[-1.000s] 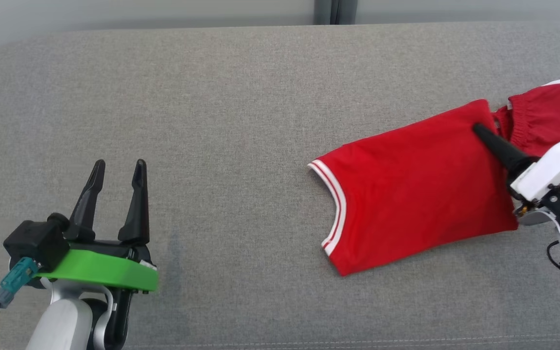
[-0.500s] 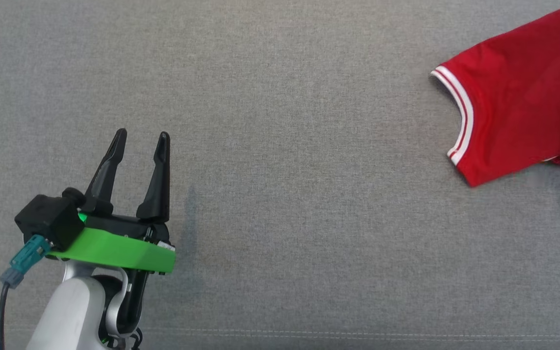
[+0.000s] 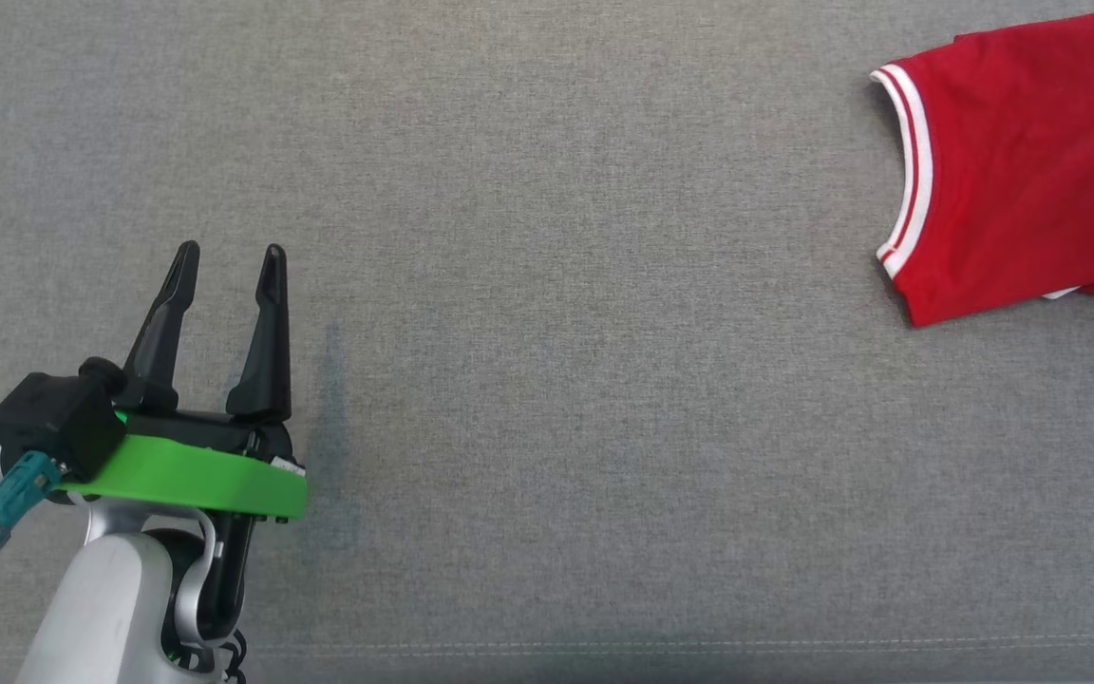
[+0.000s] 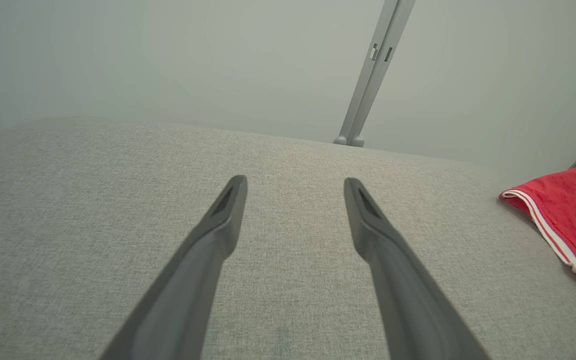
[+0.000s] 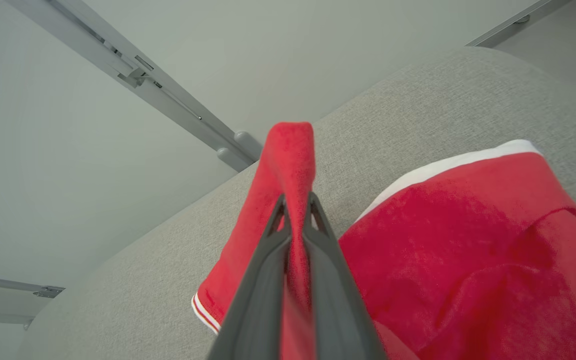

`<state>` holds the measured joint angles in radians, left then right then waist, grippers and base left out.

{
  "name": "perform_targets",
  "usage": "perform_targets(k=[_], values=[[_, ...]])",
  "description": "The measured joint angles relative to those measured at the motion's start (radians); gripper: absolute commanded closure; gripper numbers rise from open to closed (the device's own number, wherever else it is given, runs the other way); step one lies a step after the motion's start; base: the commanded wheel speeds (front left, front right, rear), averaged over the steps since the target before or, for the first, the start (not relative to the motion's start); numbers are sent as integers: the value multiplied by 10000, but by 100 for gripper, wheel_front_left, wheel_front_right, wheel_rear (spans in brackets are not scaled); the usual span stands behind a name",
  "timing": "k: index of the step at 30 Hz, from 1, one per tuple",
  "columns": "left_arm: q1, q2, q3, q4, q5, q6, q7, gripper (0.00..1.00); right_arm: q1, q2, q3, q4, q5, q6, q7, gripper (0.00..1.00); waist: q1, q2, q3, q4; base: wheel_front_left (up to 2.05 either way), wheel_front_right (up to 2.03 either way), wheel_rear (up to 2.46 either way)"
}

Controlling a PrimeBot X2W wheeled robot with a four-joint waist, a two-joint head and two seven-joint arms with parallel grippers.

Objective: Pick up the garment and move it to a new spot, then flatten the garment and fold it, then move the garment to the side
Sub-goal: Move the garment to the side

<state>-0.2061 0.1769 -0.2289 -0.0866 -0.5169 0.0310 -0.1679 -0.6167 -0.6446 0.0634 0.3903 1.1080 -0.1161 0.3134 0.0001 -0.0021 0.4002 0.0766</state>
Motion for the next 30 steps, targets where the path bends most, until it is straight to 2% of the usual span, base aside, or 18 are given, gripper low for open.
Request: perform_targets(k=[4, 5, 6, 7, 10, 16, 24, 30], values=[[-6, 48, 13, 90, 8, 4, 6, 0, 21, -151, -272, 658, -27, -8, -228, 99, 0, 0, -73, -196, 0, 0, 0], [-6, 69, 13, 92, 8, 8, 13, 0, 54, -186, -297, 823, -92, -19, -272, 55, 0, 0, -101, -244, 0, 0, 0], [-6, 81, 10, 100, 8, 8, 48, 0, 108, -217, -316, 995, -251, -44, -453, 55, 0, 0, -129, -289, 0, 0, 0], [-6, 82, 4, 109, 6, 10, 125, 0, 168, -259, -366, 1195, -474, -82, -690, 0, 0, 0, -157, -331, 0, 0, 0], [-3, 125, 33, 148, 6, 48, 192, 0, 367, -508, -560, 1710, -968, -96, -1315, 0, 0, 0, -222, -449, 0, 0, 0], [4, 244, 98, 251, 6, 90, 201, 0, 504, -428, -242, 1852, -2290, -98, -3037, 0, 0, 0, -343, -681, 0, 0, 0], [21, 219, 408, 761, 10, 213, -219, 0, 1106, 117, 782, 982, -3699, -77, -5020, 0, -1, 0, -897, -931, 0, 0, 0], [489, 249, 842, 1473, 42, 368, -372, 0, 1774, 569, 1582, 366, -4435, -42, -5724, 0, -1, 0, -1496, -1171, 0, 0, 0]])
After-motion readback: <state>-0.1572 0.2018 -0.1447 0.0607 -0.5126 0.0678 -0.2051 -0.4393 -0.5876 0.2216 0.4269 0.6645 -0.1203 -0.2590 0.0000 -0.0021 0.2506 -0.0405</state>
